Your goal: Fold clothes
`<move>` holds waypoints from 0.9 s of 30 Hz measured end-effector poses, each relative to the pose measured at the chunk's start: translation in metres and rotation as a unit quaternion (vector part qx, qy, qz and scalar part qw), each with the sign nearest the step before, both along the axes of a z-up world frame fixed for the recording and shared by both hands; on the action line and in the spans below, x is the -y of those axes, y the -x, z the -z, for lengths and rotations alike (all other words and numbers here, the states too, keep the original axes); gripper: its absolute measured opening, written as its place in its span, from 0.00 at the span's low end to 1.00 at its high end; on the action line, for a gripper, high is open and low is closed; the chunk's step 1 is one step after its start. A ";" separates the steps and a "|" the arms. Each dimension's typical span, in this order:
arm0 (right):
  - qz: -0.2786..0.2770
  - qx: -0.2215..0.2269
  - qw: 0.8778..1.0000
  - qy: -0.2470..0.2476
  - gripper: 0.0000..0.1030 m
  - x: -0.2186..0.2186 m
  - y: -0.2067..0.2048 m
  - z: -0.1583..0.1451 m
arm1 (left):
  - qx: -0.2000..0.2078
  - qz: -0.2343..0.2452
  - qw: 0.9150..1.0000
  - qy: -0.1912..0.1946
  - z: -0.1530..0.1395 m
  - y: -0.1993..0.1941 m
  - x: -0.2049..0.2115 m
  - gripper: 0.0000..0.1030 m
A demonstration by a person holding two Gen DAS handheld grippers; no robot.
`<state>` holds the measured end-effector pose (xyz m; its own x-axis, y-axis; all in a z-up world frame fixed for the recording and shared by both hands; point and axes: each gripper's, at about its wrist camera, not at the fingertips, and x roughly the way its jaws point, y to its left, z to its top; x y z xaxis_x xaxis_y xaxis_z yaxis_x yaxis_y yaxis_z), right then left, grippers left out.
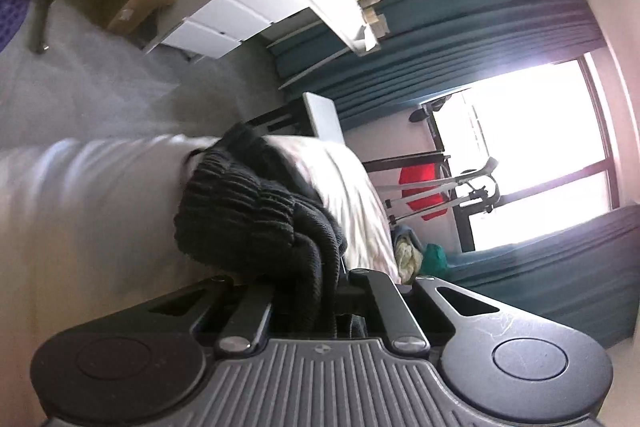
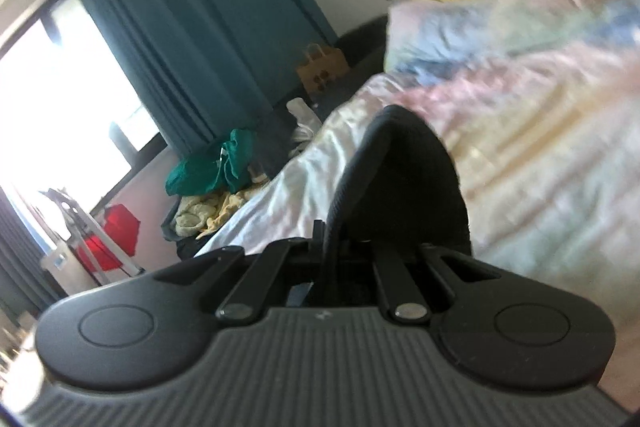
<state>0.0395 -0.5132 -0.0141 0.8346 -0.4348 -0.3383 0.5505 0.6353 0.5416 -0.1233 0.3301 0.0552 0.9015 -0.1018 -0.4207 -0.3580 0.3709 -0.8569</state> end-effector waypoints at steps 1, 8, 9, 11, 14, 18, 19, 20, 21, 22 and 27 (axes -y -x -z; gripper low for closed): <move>-0.001 -0.003 1.000 0.008 0.05 0.000 -0.021 -0.004 | 0.006 0.001 1.000 -0.007 -0.003 -0.020 0.000 0.05; -0.008 -0.075 0.992 0.101 0.05 -0.009 -0.180 0.009 | 0.024 -0.008 1.000 -0.019 0.020 -0.172 -0.011 0.06; -0.008 -0.085 0.990 0.109 0.05 -0.010 -0.202 0.017 | 0.012 -0.008 1.000 -0.024 0.027 -0.194 -0.011 0.06; -0.008 -0.100 0.987 0.125 0.05 -0.013 -0.234 0.034 | -0.009 -0.002 0.999 -0.051 0.043 -0.238 -0.008 0.06; -0.017 -0.105 0.987 0.121 0.05 -0.012 -0.266 0.059 | -0.047 0.013 0.995 -0.087 0.071 -0.290 -0.005 0.07; -0.053 -0.125 0.987 0.085 0.10 -0.002 -0.289 0.076 | -0.079 0.037 0.990 -0.114 0.099 -0.326 -0.004 0.11; -0.065 -0.129 0.987 0.072 0.11 0.001 -0.293 0.079 | -0.076 0.040 0.989 -0.117 0.099 -0.327 -0.002 0.14; -0.078 -0.133 0.986 0.058 0.13 0.004 -0.297 0.082 | -0.068 0.042 0.990 -0.117 0.097 -0.324 -0.001 0.16; -0.089 -0.136 0.986 0.042 0.17 0.007 -0.296 0.083 | -0.058 0.045 0.990 -0.117 0.094 -0.319 0.000 0.18; -0.099 -0.139 0.985 0.026 0.19 0.009 -0.292 0.082 | -0.047 0.047 0.991 -0.116 0.091 -0.315 0.002 0.22; -0.114 -0.090 0.989 -0.012 0.44 0.013 -0.224 0.060 | -0.014 0.050 0.992 -0.112 0.069 -0.274 0.003 0.57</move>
